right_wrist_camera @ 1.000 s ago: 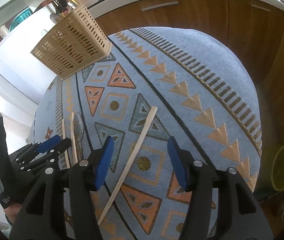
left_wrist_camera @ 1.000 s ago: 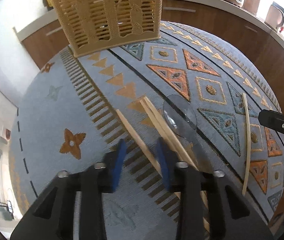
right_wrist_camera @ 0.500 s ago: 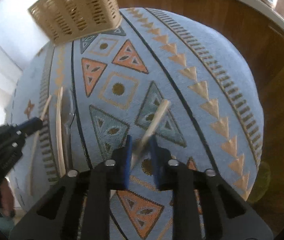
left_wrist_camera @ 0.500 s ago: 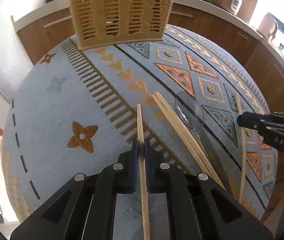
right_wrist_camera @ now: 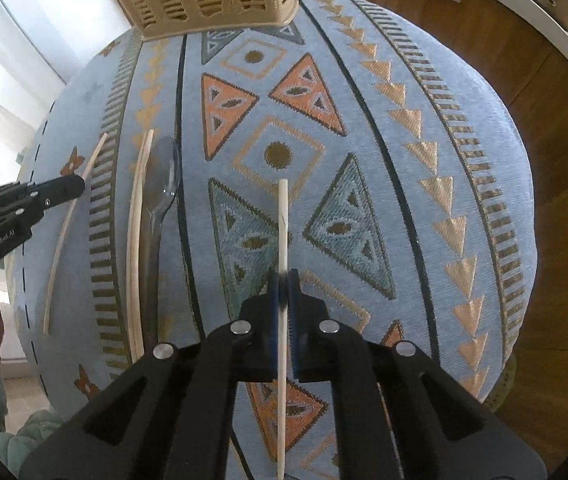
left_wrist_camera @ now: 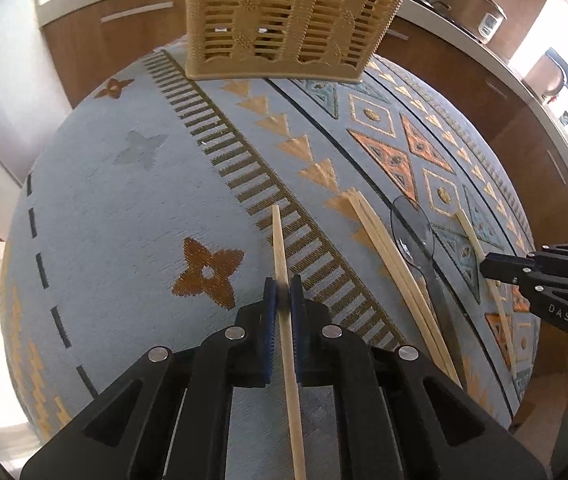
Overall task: Organize utensils
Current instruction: 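Grasp a wooden chopstick with the left tool while the right tool grasps another chopstick, then carry both chopsticks into the tan basket and open both tools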
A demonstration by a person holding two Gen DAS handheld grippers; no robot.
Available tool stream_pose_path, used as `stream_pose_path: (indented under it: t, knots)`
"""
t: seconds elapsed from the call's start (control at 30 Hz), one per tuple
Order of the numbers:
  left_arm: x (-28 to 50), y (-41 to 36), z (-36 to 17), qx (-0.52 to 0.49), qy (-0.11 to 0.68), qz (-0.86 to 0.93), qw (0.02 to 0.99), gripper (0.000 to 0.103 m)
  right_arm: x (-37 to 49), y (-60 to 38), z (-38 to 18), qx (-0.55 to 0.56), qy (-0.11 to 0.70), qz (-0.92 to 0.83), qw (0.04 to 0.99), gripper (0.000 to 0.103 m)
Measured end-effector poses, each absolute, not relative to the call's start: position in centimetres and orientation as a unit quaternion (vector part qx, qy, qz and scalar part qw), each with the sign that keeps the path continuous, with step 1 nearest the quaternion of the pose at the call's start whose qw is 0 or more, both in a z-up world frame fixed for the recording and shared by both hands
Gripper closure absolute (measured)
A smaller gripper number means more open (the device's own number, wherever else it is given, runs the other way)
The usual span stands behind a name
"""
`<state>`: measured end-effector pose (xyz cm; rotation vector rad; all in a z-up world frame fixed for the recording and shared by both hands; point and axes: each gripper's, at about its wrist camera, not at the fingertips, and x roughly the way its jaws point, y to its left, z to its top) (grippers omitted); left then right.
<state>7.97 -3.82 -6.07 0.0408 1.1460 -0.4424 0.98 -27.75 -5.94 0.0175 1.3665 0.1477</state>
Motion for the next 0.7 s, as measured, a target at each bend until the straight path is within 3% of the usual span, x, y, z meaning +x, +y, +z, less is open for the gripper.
stream_pose_path:
  t: [0.2, 0.33, 0.47, 0.53, 0.6, 0.7]
  knots:
    - [8.2, -4.0, -6.0, 0.050, 0.557, -0.233, 0.796, 0.096, 1.8, -27.6, -6.1, 0.002, 0.652, 0.083, 0.753, 0.094]
    - [8.3, -4.1, -6.1, 0.057, 0.572, -0.242, 0.782, 0.095, 2.9, -26.2, -6.5, 0.001, 0.663, 0.095, 0.742, 0.078]
    - [8.2, -4.4, -6.1, 0.077, 0.584, -0.250, 0.769, 0.095, 3.3, -25.1, -6.8, -0.014, 0.665, 0.090, 0.741, 0.078]
    - [7.9, -4.9, -6.1, 0.097, 0.580, -0.248, 0.770, 0.096, 3.2, -24.9, -6.9, -0.016, 0.664, 0.085, 0.743, 0.081]
    - [7.6, -5.4, -6.2, 0.116, 0.571, -0.241, 0.776, 0.097, 3.1, -24.6, -6.9, -0.035, 0.657, 0.067, 0.750, 0.094]
    - [6.3, -6.8, -6.2, 0.164, 0.539, -0.228, 0.794, 0.098, 2.5, -24.4, -6.9, -0.024, 0.653, 0.066, 0.754, 0.099]
